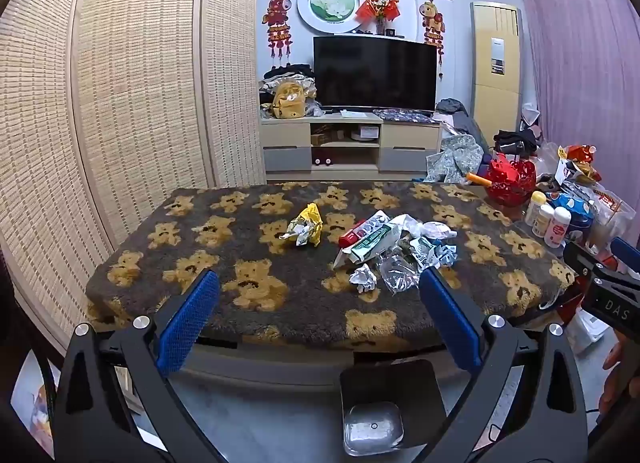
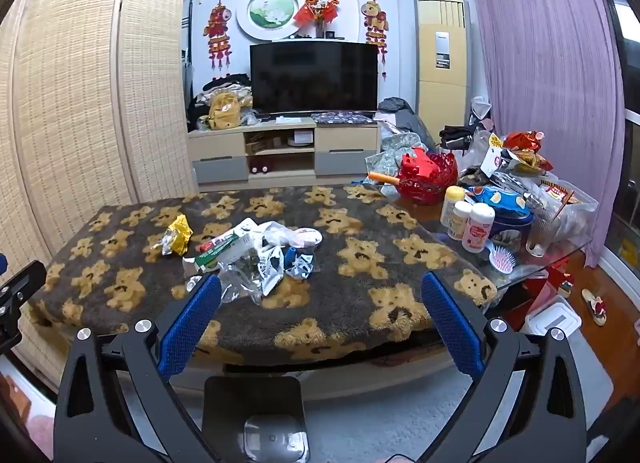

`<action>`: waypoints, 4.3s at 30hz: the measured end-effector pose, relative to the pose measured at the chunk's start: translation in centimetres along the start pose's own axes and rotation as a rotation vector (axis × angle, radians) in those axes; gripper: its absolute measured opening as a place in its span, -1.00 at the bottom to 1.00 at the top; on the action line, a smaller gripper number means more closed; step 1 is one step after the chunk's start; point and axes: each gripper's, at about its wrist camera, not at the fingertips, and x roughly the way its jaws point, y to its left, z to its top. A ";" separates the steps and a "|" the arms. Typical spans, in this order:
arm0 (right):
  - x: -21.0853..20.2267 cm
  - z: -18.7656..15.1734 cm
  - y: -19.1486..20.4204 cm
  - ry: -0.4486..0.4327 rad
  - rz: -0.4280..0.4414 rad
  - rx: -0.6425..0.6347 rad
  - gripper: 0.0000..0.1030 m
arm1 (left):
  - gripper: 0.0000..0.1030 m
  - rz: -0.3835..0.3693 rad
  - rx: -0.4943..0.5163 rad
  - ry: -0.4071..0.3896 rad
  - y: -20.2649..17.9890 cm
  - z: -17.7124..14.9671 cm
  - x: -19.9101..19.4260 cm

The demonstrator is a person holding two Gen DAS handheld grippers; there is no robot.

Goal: Collect trash

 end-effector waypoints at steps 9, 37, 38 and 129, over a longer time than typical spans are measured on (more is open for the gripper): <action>0.0 0.0 -0.1 0.002 0.001 0.002 0.94 | 0.84 0.004 0.010 -0.011 -0.2 0.0 -0.1; -0.2 -0.3 0.1 0.007 0.006 0.003 0.94 | 0.84 0.004 0.004 -0.016 1.3 1.4 -0.8; -0.1 -0.2 0.0 0.006 0.004 0.004 0.94 | 0.84 0.005 0.012 -0.014 0.3 0.6 -0.4; 28.3 -1.2 5.2 0.418 0.303 0.052 -0.18 | 0.14 -0.235 0.076 0.382 -2.4 -2.6 28.1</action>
